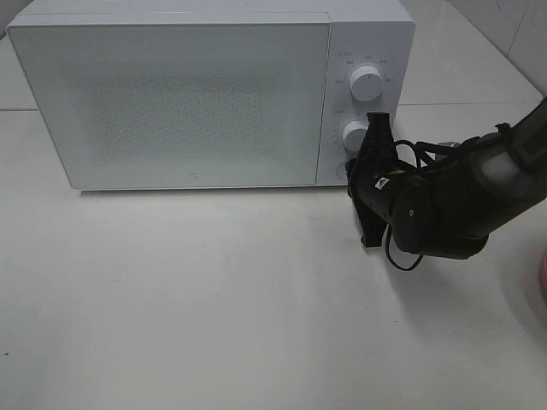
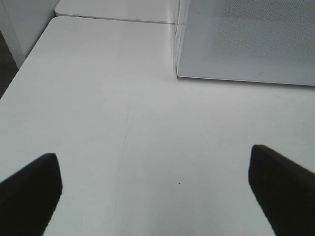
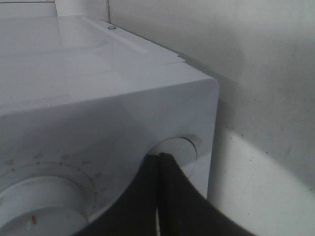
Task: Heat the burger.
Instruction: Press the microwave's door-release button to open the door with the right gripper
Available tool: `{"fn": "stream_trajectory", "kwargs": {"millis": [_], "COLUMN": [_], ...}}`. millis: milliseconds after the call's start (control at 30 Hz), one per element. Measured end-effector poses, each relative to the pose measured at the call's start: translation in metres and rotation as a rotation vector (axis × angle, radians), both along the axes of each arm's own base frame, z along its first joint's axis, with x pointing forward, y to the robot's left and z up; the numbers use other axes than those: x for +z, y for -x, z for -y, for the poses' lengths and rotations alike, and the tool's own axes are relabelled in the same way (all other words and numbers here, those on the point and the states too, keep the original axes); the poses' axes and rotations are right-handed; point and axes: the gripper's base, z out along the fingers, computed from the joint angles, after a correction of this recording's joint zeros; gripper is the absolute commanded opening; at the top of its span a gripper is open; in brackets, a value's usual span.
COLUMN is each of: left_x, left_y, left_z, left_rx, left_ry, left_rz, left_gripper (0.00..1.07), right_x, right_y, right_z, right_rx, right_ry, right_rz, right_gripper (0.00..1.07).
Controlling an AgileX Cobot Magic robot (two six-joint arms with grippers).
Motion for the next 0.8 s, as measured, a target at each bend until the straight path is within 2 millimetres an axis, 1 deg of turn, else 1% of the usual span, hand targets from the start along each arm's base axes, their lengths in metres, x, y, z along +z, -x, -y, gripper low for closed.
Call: {"fn": "stream_trajectory", "kwargs": {"millis": [167, 400, 800], "left_x": [0.0, 0.0, 0.0001], "left_y": [0.0, 0.0, 0.0], "left_z": [0.0, 0.0, 0.0], "left_rx": [0.0, 0.0, 0.0], "left_ry": [0.0, 0.0, 0.0], "left_rz": [0.0, 0.0, 0.001], "left_gripper": [0.98, 0.98, 0.98], "right_x": [0.0, -0.0075, -0.0063], "right_y": [0.0, -0.0052, -0.0063], "right_z": [-0.0001, -0.0028, -0.0013], "right_rx": [0.001, 0.002, -0.035], "right_ry": [0.0, 0.005, 0.019], "right_rz": [0.0, -0.001, 0.019], "right_gripper": [0.0, 0.0, 0.0]}}
